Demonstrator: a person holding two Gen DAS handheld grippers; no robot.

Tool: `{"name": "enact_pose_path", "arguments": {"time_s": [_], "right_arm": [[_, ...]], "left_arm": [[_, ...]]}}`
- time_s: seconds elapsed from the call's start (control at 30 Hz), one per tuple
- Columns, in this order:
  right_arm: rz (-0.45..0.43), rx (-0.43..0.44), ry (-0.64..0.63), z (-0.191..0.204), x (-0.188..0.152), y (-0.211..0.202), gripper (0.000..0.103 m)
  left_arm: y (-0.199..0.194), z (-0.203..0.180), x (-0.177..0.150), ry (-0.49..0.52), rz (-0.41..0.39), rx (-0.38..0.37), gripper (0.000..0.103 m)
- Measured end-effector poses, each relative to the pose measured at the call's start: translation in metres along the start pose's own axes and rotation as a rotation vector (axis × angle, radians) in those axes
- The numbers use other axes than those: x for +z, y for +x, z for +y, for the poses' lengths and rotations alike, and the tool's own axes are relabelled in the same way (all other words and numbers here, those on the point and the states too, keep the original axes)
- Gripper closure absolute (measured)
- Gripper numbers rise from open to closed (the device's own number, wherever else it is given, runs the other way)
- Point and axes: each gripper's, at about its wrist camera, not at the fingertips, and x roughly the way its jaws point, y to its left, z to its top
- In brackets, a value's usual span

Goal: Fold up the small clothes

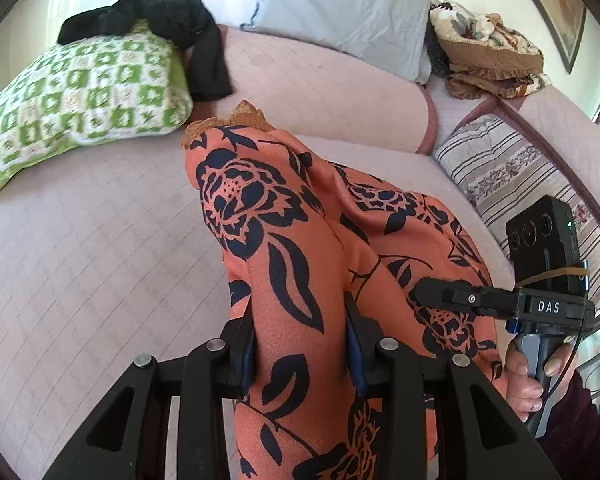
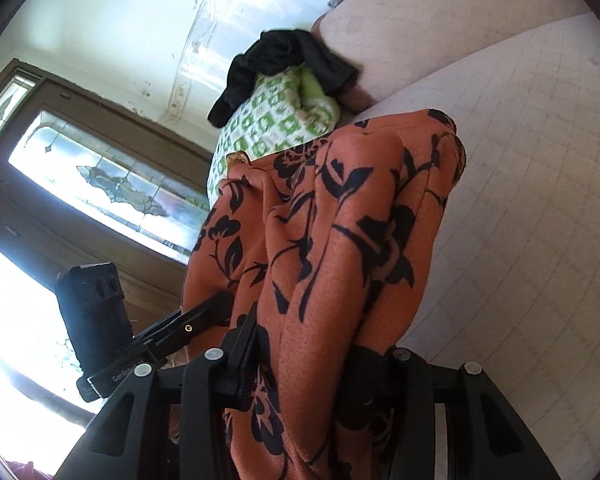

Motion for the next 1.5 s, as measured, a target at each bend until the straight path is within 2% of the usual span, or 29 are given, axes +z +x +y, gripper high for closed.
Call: {"name": "enact_pose_path", "arguments": {"time_s": [0.27, 0.4, 0.53, 0.57, 0.63, 0.67, 0.7, 0.9, 1.03, 1.1, 1.27, 1.43, 1.5], "right_arm": [[0.057, -0.022, 0.013, 0.009, -0.026, 0.021, 0.059], [0.076, -0.045, 0.034, 0.004, -0.043, 0.025, 0.059], [0.100, -0.122, 0.056, -0.010, -0.048, 0.037, 0.059], [0.110, -0.164, 0.060, -0.016, -0.048, 0.039, 0.056], [0.123, -0.241, 0.054, -0.023, -0.049, 0.042, 0.052], [0.134, -0.258, 0.058, -0.025, -0.049, 0.044, 0.046], [0.137, -0.275, 0.059, -0.026, -0.048, 0.043, 0.043], [0.113, -0.398, -0.055, -0.002, -0.029, 0.039, 0.041], [0.043, -0.515, -0.142, 0.010, -0.019, 0.027, 0.039], [0.015, -0.544, -0.148, 0.012, -0.012, 0.024, 0.039], [-0.039, -0.512, -0.107, 0.009, -0.006, 0.013, 0.039], [-0.058, -0.488, -0.142, 0.022, -0.013, 0.013, 0.039], [-0.063, -0.475, -0.146, 0.025, -0.013, 0.015, 0.039]], "left_arm": [[-0.003, 0.014, -0.040, 0.000, 0.056, 0.049, 0.065], [0.009, 0.018, -0.059, 0.012, 0.086, 0.091, 0.065], [0.019, 0.014, -0.067, 0.050, 0.090, 0.167, 0.055], [0.020, 0.013, -0.068, 0.057, 0.090, 0.181, 0.049], [0.019, 0.012, -0.069, 0.072, 0.088, 0.201, 0.046], [0.018, 0.012, -0.069, 0.079, 0.085, 0.210, 0.044], [0.016, 0.010, -0.069, 0.091, 0.079, 0.224, 0.043], [0.011, 0.004, -0.067, 0.130, 0.068, 0.260, 0.042], [0.008, 0.002, -0.067, 0.143, 0.061, 0.275, 0.042], [0.006, 0.000, -0.067, 0.145, 0.057, 0.280, 0.042], [0.004, -0.002, -0.066, 0.143, 0.050, 0.292, 0.041], [0.003, 0.003, -0.060, 0.123, 0.033, 0.303, 0.040], [0.001, 0.005, -0.056, 0.113, 0.016, 0.317, 0.037]]}}
